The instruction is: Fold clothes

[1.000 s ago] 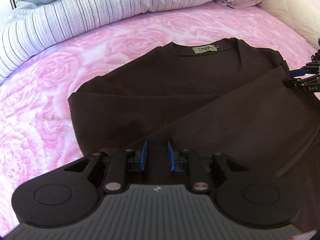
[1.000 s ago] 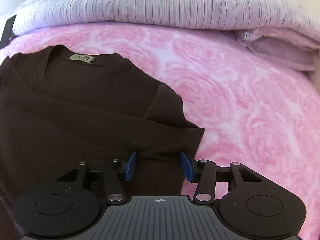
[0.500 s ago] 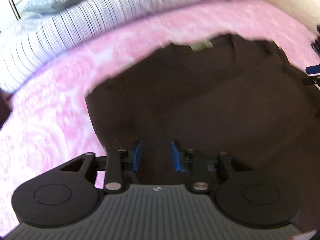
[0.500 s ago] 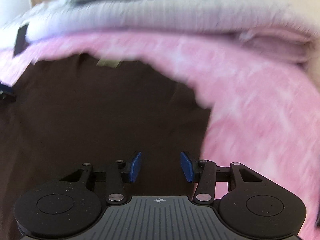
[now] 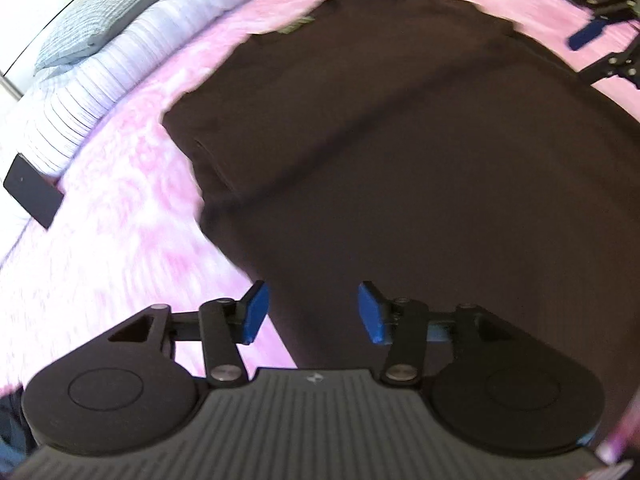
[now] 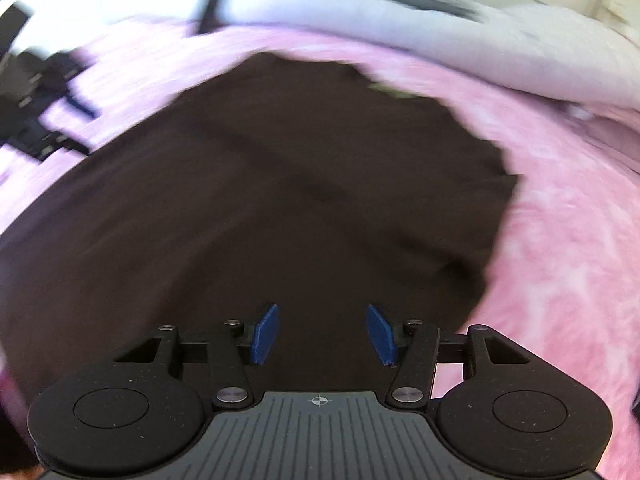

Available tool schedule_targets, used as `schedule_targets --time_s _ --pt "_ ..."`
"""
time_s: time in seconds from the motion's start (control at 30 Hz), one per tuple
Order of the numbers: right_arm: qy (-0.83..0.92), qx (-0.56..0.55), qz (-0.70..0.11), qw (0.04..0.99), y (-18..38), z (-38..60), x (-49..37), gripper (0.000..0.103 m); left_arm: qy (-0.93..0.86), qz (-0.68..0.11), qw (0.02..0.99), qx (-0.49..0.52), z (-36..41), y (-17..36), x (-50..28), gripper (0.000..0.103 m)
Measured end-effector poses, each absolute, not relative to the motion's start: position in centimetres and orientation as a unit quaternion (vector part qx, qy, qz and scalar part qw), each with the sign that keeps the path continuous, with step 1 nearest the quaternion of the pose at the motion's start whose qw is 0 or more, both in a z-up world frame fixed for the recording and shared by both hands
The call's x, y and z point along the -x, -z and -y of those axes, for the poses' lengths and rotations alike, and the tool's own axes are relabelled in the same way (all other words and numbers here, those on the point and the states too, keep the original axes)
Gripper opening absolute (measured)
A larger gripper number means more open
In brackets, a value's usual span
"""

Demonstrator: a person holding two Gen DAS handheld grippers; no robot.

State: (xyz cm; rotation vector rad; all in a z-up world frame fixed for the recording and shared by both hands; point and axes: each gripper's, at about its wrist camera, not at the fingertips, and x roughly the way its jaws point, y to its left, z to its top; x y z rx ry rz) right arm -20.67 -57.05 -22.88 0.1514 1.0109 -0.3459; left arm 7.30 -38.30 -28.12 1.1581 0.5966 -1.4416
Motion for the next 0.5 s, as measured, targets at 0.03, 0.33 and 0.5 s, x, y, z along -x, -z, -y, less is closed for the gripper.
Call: schedule_targets --time_s 0.03,0.33,0.5 --pt "0.153 -0.065 -0.486 0.858 22.9 54.9 21.2 0.061 0.623 -0.25 0.548 -0.499 36.0 27.9 -6.2 0.057" --pt "0.17 -0.032 -0.525 0.833 25.8 39.3 22.6 0.074 0.703 -0.108 0.393 -0.583 19.0 30.9 -0.6 0.064" --pt "0.215 -0.001 -0.535 0.817 27.0 35.2 22.3 0.074 0.7 -0.003 0.376 -0.606 16.1 34.6 0.0 0.07"
